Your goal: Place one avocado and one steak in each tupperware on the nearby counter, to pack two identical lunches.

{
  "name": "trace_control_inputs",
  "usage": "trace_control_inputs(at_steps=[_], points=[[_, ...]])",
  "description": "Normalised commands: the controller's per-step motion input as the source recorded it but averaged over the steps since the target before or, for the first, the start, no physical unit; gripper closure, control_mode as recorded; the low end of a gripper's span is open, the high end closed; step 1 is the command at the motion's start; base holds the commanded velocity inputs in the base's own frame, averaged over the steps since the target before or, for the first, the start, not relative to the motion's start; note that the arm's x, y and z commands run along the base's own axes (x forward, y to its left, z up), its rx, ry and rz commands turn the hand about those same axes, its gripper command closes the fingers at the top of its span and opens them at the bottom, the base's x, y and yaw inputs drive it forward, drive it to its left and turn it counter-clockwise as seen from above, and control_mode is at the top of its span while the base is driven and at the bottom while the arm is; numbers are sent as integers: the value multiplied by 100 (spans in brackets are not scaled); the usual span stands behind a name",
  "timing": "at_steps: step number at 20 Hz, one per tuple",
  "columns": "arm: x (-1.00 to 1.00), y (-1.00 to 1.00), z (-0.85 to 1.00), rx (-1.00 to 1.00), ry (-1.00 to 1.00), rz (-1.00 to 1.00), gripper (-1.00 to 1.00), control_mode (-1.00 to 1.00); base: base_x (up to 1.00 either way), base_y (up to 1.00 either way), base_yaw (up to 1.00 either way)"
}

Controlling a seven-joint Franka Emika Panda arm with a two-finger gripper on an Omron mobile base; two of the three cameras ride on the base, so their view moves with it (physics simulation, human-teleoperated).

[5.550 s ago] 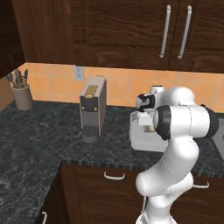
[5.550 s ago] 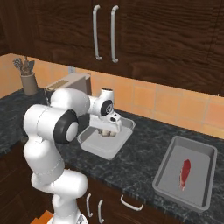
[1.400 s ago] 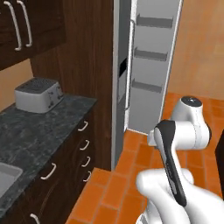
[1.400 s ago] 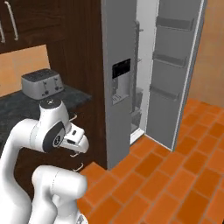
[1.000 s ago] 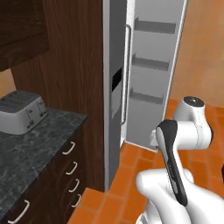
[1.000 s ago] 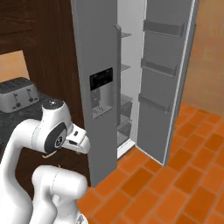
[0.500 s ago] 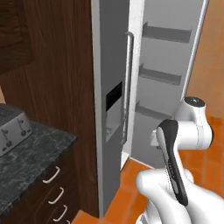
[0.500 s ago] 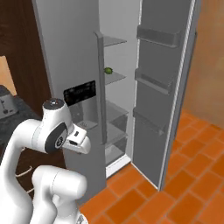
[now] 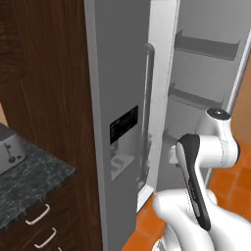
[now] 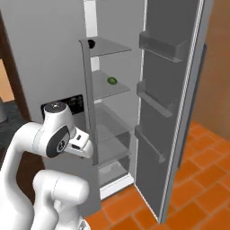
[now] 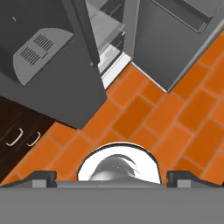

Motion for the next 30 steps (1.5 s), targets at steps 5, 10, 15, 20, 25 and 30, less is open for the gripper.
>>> trace_control_inputs(at_steps=[5, 10, 15, 20, 25, 30], points=[[0, 0, 0, 0, 0, 0, -100, 100, 52, -50, 35], [0, 0, 0, 0, 0, 0, -100, 100, 37, -43, 38], [0, 0, 0, 0, 0, 0, -100, 100, 23, -37, 39], [0, 0, 0, 0, 0, 0, -100, 100, 30, -36, 37], [0, 0, 0, 0, 0, 0, -100, 100, 31, -41, 34], [0, 0, 0, 0, 0, 0, -100, 100, 33, -28, 31]])
